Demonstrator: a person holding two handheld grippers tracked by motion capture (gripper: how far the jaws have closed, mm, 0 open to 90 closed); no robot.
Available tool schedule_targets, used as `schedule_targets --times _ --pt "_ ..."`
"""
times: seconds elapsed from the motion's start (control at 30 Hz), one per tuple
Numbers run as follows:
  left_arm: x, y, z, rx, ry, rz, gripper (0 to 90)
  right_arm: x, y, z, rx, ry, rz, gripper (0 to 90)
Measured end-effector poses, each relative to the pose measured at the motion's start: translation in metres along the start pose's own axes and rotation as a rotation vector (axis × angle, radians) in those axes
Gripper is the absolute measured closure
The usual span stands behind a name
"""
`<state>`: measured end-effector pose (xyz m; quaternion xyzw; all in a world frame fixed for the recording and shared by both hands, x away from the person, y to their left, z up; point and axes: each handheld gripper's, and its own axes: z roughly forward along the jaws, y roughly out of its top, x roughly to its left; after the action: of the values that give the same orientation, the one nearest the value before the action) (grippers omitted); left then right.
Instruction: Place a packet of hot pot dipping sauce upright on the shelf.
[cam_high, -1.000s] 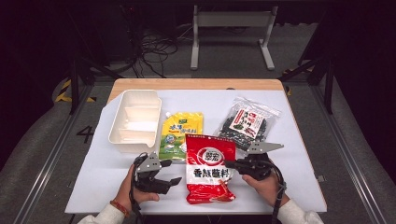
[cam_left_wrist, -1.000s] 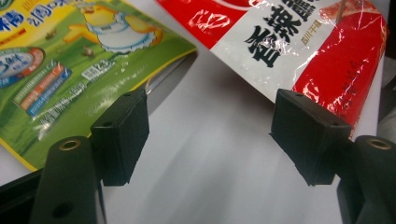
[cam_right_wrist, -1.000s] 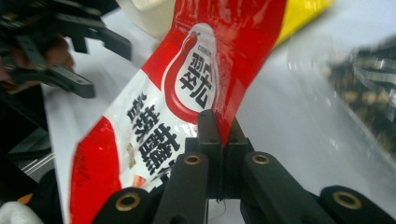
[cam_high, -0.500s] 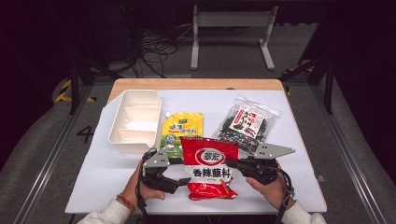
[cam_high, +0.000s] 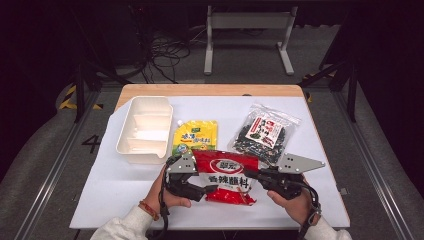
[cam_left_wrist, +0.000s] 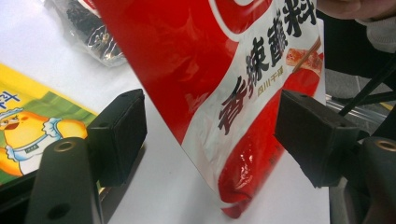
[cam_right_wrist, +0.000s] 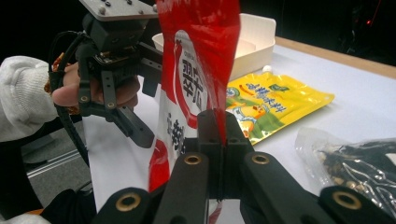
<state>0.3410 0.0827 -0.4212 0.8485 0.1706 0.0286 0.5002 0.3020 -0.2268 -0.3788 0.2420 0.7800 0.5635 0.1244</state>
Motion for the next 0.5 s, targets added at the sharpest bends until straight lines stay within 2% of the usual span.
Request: schedule_targets --times 0.13,0.23,0.3,0.4,0.47,0.5 --pt "0.003 0.005 0.004 -0.018 -0.020 0.005 26.6 0.000 0.003 -0.002 -0.016 -0.002 -0.005 90.0" --pt "0.003 0.008 0.007 -0.032 -0.018 0.001 28.1 -0.004 0.005 -0.005 -0.029 -0.012 -0.005 90.0" --pt "0.004 0.013 0.009 -0.041 -0.011 0.014 30.6 -0.005 0.006 -0.007 -0.040 -0.015 -0.002 90.0" --pt "0.005 0.018 0.009 -0.068 -0.018 0.016 31.6 -0.007 0.007 -0.009 -0.048 -0.020 -0.001 90.0" --pt "0.006 0.022 0.010 -0.083 -0.013 0.019 35.6 -0.008 0.008 -0.011 -0.059 -0.019 -0.001 90.0" --pt "0.007 0.024 0.011 -0.092 -0.024 0.016 36.0 -0.008 0.008 -0.012 -0.064 -0.017 -0.002 90.0"
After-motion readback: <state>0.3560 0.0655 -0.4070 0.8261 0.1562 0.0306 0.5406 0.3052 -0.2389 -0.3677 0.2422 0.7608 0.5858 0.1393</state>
